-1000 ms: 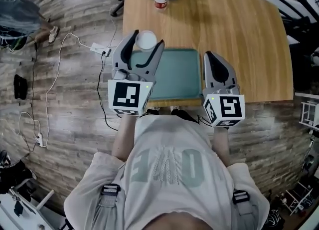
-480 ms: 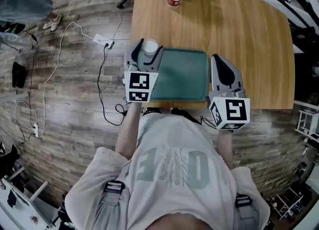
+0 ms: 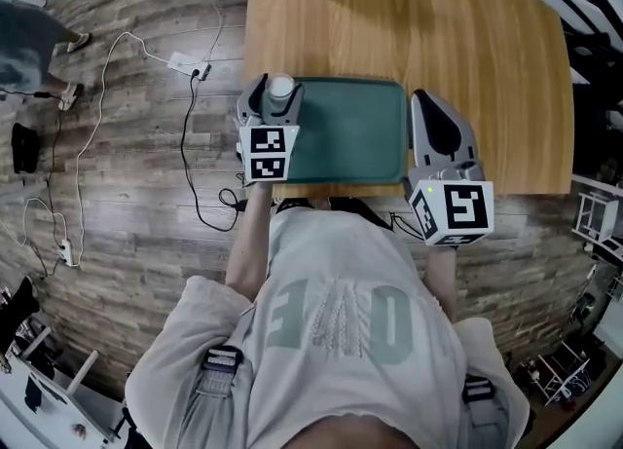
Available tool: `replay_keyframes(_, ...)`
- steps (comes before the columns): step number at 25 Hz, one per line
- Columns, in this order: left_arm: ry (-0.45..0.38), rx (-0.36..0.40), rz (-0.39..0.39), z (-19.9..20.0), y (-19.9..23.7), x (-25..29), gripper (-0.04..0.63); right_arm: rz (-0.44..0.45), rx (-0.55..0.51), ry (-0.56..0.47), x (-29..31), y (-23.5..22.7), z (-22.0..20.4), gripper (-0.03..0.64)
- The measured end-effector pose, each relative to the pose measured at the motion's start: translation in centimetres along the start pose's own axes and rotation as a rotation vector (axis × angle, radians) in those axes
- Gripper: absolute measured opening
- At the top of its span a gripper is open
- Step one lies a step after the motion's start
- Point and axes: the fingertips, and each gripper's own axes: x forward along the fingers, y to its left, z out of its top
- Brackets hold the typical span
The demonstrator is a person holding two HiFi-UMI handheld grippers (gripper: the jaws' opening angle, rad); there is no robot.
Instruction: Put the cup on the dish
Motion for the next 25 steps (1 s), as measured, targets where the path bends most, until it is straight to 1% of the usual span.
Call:
replay_keyframes(4, 0.019, -0.014, 0.001, -1.2, 0.1, 0.3, 0.276, -0.013, 0.000, 0.010, -0.3, -0.1, -0.3, 0.018)
replay_keyframes(7, 0.009, -0.022, 0.002, -1.3, 0.4, 0.4, 0.276, -0.022, -0.006, 0.005, -0.5, -0.2, 0.0, 0.020)
replay_keyframes(13, 0.001, 0.009, -0.005, -1.1, 0.2, 0.5, 0.276, -0.033, 0.001, 0.001, -0.6, -0.4, 0.1, 0.018)
replay_keyframes(17, 0.002, 0.023, 0.002, -1.4, 0.1, 0.2, 0.276, -0.016, -0.005, -0.015, -0.4, -0.1, 0.2, 0.018)
replay_keyframes(25, 0.022, 0.042, 0.012, -2.1, -0.1, -0.7, 0.276, -0.007, 0.003, -0.003, -0.6, 0.9, -0.2, 0.019)
